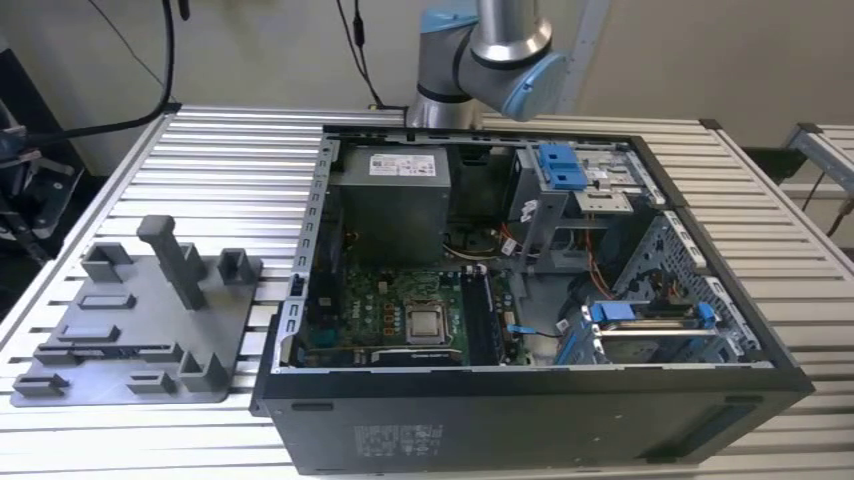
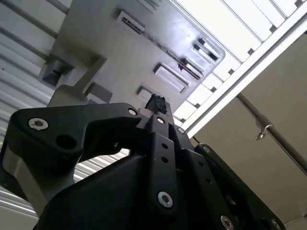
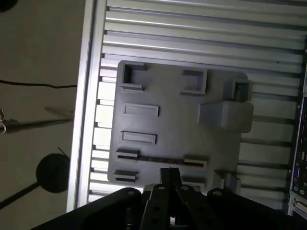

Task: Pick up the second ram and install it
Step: 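Pick up the second ram and move it above second insertion slot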

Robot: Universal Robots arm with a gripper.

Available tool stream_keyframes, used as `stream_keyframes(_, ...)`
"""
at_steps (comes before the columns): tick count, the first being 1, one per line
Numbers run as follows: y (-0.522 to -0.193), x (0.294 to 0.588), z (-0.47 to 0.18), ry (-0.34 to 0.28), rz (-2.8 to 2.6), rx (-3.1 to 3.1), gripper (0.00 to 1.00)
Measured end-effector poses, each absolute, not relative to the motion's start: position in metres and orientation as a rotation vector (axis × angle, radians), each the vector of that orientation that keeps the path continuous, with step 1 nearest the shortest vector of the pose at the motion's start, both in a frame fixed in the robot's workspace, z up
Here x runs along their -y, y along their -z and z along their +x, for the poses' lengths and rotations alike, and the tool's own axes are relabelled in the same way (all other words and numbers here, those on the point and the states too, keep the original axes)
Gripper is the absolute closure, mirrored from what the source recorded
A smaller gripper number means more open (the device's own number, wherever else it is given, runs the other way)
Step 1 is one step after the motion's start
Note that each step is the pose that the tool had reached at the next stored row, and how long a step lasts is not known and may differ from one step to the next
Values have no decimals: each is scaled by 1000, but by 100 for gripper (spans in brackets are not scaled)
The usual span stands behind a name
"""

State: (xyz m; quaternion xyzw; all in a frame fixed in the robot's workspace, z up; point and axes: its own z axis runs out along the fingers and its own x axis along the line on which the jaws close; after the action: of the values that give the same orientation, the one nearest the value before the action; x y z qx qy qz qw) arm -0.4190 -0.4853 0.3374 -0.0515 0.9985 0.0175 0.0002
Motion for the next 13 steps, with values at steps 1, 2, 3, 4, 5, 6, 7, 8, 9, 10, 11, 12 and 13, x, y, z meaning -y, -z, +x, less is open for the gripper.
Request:
stream_keyframes(1, -337, 485, -419, -55, -185, -3135, 89)
stream_keyframes(2, -337, 485, -419, -55, -208, -3134, 89)
stream_keyframes(3, -337, 485, -419, -55, -230, -3132, 89)
stream_keyframes(4, -337, 485, -419, -55, -252, -3130, 89)
stream_keyframes(5, -337, 485, -419, -55, -274, -3129, 89)
stream_keyframes(6, -337, 485, -420, -55, -294, -3127, 89)
stream_keyframes(7, -337, 485, -420, -55, -315, -3125, 89)
stream_keyframes(8, -337, 485, -420, -55, -336, -3123, 89)
stream_keyframes(9, -337, 485, -420, -55, -356, -3120, 89)
stream_keyframes(10, -337, 485, -420, -55, -374, -3118, 89)
stream_keyframes(11, -337, 485, -420, -54, -390, -3116, 89)
stream_keyframes(12, -337, 485, -420, -55, -404, -3114, 89)
stream_keyframes(13, -337, 485, -420, -55, -417, -3113, 89)
